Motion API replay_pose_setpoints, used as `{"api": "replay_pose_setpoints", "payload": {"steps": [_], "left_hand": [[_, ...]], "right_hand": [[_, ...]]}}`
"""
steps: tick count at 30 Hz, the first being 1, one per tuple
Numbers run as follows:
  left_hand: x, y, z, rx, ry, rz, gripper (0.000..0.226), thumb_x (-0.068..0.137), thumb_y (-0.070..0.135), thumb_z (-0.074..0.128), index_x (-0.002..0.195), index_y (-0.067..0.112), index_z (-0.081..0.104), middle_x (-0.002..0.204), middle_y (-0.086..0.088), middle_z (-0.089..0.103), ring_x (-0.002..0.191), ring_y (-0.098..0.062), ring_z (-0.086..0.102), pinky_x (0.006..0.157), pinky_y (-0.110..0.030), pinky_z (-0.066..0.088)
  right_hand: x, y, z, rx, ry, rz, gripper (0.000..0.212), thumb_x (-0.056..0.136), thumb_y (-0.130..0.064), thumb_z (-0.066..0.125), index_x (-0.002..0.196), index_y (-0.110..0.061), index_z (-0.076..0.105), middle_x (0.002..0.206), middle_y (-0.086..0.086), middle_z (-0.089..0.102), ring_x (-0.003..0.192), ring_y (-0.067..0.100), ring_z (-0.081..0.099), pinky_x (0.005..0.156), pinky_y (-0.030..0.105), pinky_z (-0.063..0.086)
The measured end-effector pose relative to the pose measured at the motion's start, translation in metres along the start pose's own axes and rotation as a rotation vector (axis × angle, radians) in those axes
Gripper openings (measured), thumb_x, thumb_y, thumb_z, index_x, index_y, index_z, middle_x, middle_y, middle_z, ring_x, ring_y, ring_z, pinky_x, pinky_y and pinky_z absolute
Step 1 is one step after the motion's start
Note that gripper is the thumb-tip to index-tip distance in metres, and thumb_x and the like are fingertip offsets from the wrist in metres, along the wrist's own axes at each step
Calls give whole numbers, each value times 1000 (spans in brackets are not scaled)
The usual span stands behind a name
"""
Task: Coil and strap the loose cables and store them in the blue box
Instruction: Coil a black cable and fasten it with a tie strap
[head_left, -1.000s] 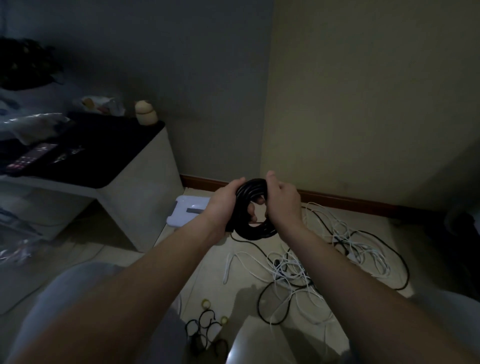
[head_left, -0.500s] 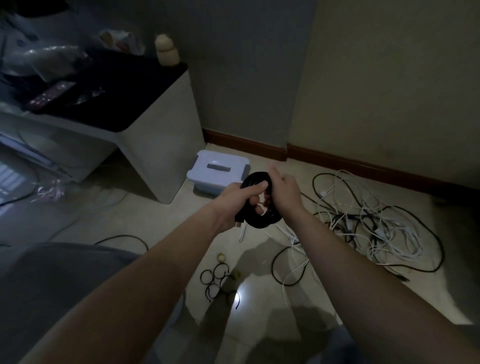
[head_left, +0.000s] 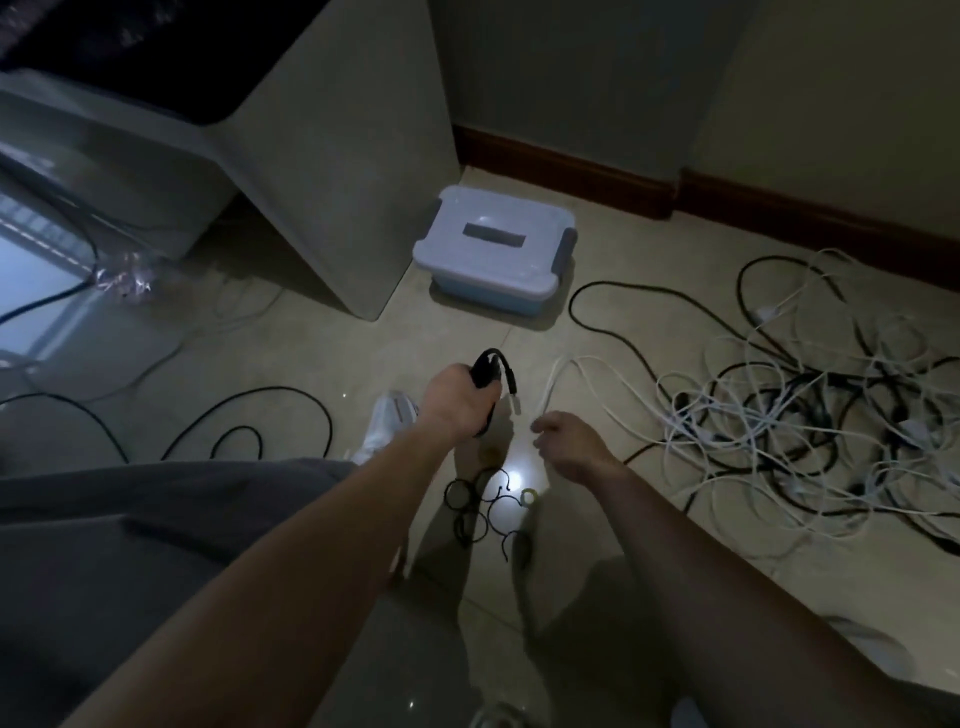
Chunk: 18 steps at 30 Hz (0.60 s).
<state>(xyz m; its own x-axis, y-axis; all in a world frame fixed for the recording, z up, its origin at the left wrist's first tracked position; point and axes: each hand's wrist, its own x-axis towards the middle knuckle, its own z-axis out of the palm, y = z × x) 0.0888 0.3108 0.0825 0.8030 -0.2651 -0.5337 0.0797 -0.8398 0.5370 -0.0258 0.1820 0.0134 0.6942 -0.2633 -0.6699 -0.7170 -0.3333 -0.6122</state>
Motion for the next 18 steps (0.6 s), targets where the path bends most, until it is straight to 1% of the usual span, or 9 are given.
{"api": "replay_pose_setpoints", "payload": {"steps": [3, 5, 8, 10, 11, 13, 15, 16, 18], "left_hand": [[25, -14, 4, 15, 24, -20, 30, 94, 38, 62, 102, 9, 63, 98, -14, 70, 92, -30, 67, 85, -44, 58], [39, -19, 5, 28, 28, -16, 24, 95, 37, 62, 98, 13, 61, 96, -13, 70, 88, -27, 67, 82, -42, 59], [56, -22, 8, 52, 23, -10, 26, 95, 39, 62, 102, 14, 63, 96, -10, 70, 86, -24, 66, 78, -37, 57], [65, -23, 10, 55, 16, -12, 30, 94, 39, 63, 108, 12, 65, 95, -8, 68, 86, -24, 65, 78, -37, 57], [68, -24, 11, 60, 13, -10, 30, 94, 40, 63, 107, 12, 65, 93, -7, 68, 83, -23, 65, 73, -34, 55], [72, -26, 12, 71, 10, -13, 29, 94, 41, 63, 105, 14, 64, 90, -5, 67, 73, -16, 61, 58, -27, 47], [75, -27, 12, 75, 9, -11, 29, 93, 41, 63, 105, 15, 64, 90, -5, 67, 69, -11, 58, 52, -24, 41], [74, -27, 11, 77, 11, -11, 30, 93, 42, 63, 106, 14, 64, 91, -5, 67, 71, -13, 59, 53, -25, 42], [72, -26, 7, 68, 10, -9, 31, 94, 40, 64, 107, 12, 64, 94, -8, 69, 79, -20, 64, 63, -30, 52]], "right_hand": [[18, 7, 27, -132, -145, -58, 37, 92, 4, 45, 123, -5, 65, 132, 15, 61, 124, 30, 56, 103, 30, 43], [29, 8, 44, -221, -169, -100, 42, 90, 5, 45, 125, -7, 65, 131, 16, 59, 122, 32, 56, 101, 33, 45], [46, 9, 64, -373, -184, -102, 47, 94, -5, 45, 137, -20, 57, 135, 14, 45, 123, 36, 51, 100, 36, 44], [56, 10, 72, -480, -231, -95, 49, 95, -13, 44, 144, -19, 49, 141, 14, 36, 128, 37, 45, 106, 40, 41], [58, 11, 75, -520, -233, -106, 49, 96, -16, 44, 145, -17, 47, 143, 13, 34, 128, 37, 43, 107, 41, 41], [64, 14, 81, -594, -216, -144, 43, 96, -18, 44, 138, -11, 50, 140, 11, 34, 125, 35, 42, 104, 41, 42], [66, 15, 82, -610, -182, -171, 35, 96, -17, 45, 127, -3, 53, 134, 14, 39, 122, 36, 45, 99, 39, 44], [66, 15, 82, -571, -155, -176, 33, 94, -15, 46, 122, 0, 54, 129, 16, 42, 119, 37, 49, 94, 37, 44], [61, 11, 74, -442, -92, -170, 26, 92, -12, 51, 107, 6, 61, 111, 20, 51, 106, 38, 58, 76, 28, 41]]}}
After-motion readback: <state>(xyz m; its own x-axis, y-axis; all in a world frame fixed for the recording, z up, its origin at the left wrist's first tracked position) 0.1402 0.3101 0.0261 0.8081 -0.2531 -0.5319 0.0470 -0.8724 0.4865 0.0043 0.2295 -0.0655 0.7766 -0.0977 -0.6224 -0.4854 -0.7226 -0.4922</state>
